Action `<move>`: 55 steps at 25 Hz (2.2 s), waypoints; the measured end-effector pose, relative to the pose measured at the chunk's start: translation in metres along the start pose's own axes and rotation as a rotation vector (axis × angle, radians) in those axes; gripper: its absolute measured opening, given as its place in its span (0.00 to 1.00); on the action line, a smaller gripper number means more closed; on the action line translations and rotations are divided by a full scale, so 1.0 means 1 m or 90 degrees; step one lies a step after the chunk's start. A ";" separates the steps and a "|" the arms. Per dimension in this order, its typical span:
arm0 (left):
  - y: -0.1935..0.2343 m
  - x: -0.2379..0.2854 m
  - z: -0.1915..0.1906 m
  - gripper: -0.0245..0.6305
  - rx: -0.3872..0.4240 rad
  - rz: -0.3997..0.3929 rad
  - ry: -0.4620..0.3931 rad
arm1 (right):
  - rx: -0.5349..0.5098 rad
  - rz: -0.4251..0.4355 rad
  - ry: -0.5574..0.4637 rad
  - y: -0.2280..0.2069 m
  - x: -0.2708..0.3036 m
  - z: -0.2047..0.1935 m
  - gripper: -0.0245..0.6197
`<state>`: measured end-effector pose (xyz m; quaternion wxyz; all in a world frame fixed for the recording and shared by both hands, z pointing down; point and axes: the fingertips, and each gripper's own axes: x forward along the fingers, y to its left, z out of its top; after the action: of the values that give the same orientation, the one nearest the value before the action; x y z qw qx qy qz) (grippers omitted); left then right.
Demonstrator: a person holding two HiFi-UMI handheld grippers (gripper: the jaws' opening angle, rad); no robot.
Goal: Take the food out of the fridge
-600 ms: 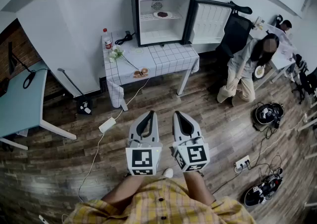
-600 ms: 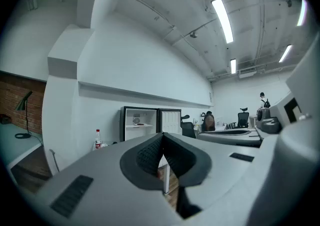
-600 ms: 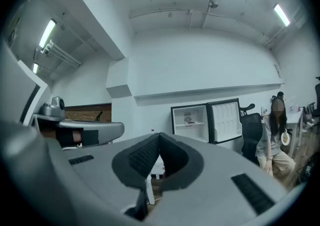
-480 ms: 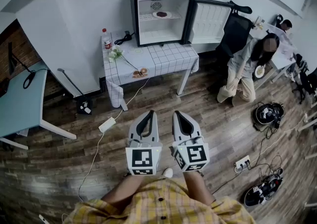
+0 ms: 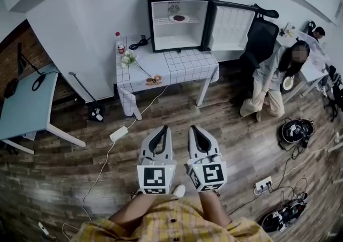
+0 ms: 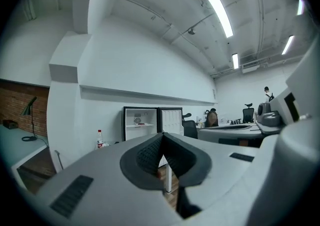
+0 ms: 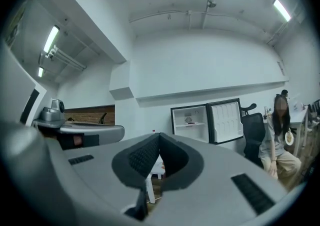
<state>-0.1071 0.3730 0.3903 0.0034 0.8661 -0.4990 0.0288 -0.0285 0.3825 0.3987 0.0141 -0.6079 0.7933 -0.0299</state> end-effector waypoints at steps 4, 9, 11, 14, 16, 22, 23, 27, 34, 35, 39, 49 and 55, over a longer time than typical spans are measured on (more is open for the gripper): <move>-0.019 0.005 -0.009 0.05 0.009 0.001 0.011 | 0.001 0.013 0.009 -0.013 -0.008 -0.009 0.05; -0.030 0.023 -0.017 0.05 0.002 0.000 0.022 | 0.013 0.003 0.018 -0.036 -0.002 -0.017 0.05; -0.029 0.034 -0.023 0.05 -0.004 0.000 0.028 | 0.015 0.005 0.027 -0.042 0.005 -0.023 0.05; -0.024 0.055 -0.025 0.05 -0.009 -0.002 0.027 | 0.009 0.010 0.037 -0.051 0.022 -0.028 0.05; -0.020 0.075 -0.028 0.05 -0.021 0.000 0.028 | 0.004 0.006 0.039 -0.061 0.036 -0.029 0.05; 0.000 0.139 -0.026 0.05 -0.034 -0.004 0.023 | -0.002 -0.008 0.041 -0.094 0.095 -0.026 0.05; 0.004 0.152 -0.025 0.05 -0.034 -0.006 0.022 | -0.003 -0.010 0.042 -0.099 0.107 -0.026 0.05; 0.024 0.200 -0.015 0.05 -0.034 -0.012 0.021 | -0.004 -0.014 0.045 -0.119 0.160 -0.016 0.05; 0.071 0.274 0.007 0.05 -0.020 -0.012 0.015 | -0.022 -0.015 0.042 -0.134 0.242 0.008 0.05; 0.077 0.284 0.008 0.05 -0.019 -0.013 0.015 | -0.024 -0.016 0.043 -0.136 0.253 0.009 0.05; 0.102 0.318 0.008 0.05 -0.023 -0.017 0.017 | -0.023 -0.022 0.047 -0.143 0.293 0.008 0.05; 0.139 0.367 0.001 0.05 -0.035 -0.027 0.030 | -0.019 -0.043 0.075 -0.155 0.350 -0.002 0.05; 0.147 0.391 -0.001 0.05 -0.039 -0.027 0.034 | -0.021 -0.044 0.084 -0.165 0.373 -0.005 0.05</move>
<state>-0.0385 -0.0387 0.4089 0.0435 0.8749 -0.4810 0.0366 0.0330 -0.0198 0.4191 -0.0489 -0.6317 0.7716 -0.0575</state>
